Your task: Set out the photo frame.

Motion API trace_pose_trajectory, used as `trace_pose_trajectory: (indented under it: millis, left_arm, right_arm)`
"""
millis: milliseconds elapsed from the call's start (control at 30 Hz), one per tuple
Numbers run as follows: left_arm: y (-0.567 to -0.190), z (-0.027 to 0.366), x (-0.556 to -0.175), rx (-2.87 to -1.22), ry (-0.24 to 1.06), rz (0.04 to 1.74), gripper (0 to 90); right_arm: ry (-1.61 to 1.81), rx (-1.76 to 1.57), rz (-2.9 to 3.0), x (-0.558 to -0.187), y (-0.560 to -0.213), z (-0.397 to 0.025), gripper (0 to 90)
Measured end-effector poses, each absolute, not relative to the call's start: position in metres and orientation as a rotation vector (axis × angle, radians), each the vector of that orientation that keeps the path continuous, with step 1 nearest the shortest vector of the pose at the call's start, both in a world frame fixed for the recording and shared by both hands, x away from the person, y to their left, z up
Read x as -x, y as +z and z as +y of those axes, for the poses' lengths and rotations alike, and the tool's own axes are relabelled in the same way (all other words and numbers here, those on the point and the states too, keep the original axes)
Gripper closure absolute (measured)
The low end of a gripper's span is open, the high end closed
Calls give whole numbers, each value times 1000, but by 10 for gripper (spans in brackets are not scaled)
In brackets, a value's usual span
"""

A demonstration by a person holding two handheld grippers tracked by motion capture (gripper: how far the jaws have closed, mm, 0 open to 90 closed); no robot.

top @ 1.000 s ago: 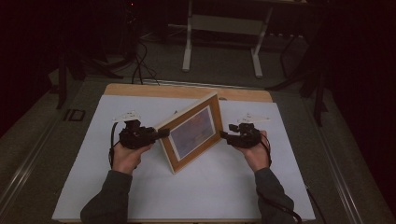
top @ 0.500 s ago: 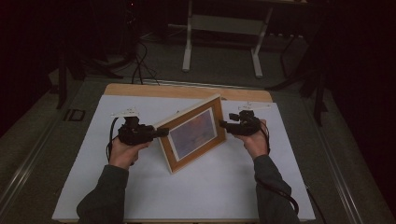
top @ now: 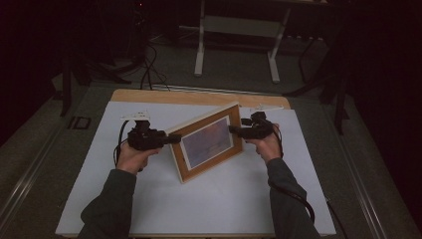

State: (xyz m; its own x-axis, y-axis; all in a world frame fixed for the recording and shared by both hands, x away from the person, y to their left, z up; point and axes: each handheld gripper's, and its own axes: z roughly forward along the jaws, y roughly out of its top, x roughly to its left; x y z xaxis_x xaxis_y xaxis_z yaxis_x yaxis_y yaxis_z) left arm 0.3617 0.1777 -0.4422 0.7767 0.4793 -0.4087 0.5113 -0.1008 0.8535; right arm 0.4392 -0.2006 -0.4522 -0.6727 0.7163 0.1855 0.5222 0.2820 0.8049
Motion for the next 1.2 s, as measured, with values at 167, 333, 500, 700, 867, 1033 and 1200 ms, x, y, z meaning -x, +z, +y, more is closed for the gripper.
trace_pose_trajectory:
  millis: [167, 333, 500, 700, 867, 1033, 1200]
  left_arm:
    - [-442, 177, -365, -1741, -45, 767, 715]
    - [-441, 177, -370, -1759, -61, 755, 716]
    - [-443, 177, -374, -1748, -81, 757, 718]
    - [-444, 177, -379, -1748, -80, 764, 717]
    - [-443, 178, -381, -1748, -64, 782, 715]
    - [-444, 180, -384, -1732, -46, 801, 712]
    - [-444, 179, -385, -1730, -39, 805, 705]
  right_arm:
    - [1421, -1147, 2371, -446, -455, -199, 262]
    - [1453, -1146, 2427, -449, -457, -202, 273]
    - [1487, -1167, 2407, -446, -460, -213, 376]
    - [1558, -1195, 2380, -438, -466, -230, 505]
    - [1560, -1193, 2388, -434, -467, -238, 587]
    - [1552, -1159, 2388, -428, -468, -240, 606]
    - [1506, -1133, 2379, -423, -466, -238, 615]
